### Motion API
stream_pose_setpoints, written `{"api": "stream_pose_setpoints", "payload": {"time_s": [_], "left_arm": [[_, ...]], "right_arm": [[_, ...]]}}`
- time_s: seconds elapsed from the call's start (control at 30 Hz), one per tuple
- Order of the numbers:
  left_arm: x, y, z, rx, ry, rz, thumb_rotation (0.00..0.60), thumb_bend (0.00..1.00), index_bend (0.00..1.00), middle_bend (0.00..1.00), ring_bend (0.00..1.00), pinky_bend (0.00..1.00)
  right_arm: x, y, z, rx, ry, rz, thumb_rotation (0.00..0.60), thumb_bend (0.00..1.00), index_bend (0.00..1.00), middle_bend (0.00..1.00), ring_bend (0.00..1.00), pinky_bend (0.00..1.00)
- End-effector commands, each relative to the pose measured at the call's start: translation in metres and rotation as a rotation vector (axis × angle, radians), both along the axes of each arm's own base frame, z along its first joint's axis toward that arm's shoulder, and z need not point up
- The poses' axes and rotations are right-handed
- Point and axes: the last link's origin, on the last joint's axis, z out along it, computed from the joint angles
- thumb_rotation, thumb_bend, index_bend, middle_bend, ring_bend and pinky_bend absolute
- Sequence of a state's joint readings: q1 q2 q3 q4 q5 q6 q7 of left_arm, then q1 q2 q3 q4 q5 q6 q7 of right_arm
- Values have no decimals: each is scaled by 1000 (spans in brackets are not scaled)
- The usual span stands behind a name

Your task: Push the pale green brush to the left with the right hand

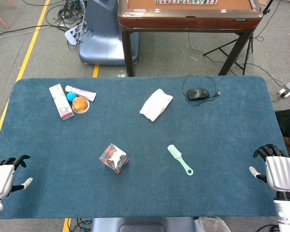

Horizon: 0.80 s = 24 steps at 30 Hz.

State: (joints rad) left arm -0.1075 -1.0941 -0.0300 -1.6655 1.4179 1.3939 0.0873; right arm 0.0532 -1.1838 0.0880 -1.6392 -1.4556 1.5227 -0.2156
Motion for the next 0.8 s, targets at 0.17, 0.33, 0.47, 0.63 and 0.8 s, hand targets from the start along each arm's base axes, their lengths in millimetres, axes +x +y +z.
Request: {"api": "stream_pose_setpoints", "payload": {"time_s": [0.17,0.33,0.47,0.63,0.8], "left_arm": [[0,0,-5,-14,8,5,600,170,282,455,303,293],[-2,0,-6,-19,15,12,600,170,282,455,303,294],[-2,-1,-6,-18,14,16,600,170,282,455,303,297],[-3,0,-7,-20,16,20,600,170,295,455,304,300],[-5,0,-6,-19,16,29,600,171,328,455,304,308]], "right_arm": [[0,-2,-8,45,-4,-1,600,0,509,409,261,441],[-1,-6,-13,64,-5,-2,600,0,509,409,261,436],[4,-11,-20,70,-4,24,600,0,509,383,262,388],[14,-23,-28,77,1,77,600,0,478,315,218,304],[29,-45,-34,96,38,119,600,0,412,264,181,243]]}}
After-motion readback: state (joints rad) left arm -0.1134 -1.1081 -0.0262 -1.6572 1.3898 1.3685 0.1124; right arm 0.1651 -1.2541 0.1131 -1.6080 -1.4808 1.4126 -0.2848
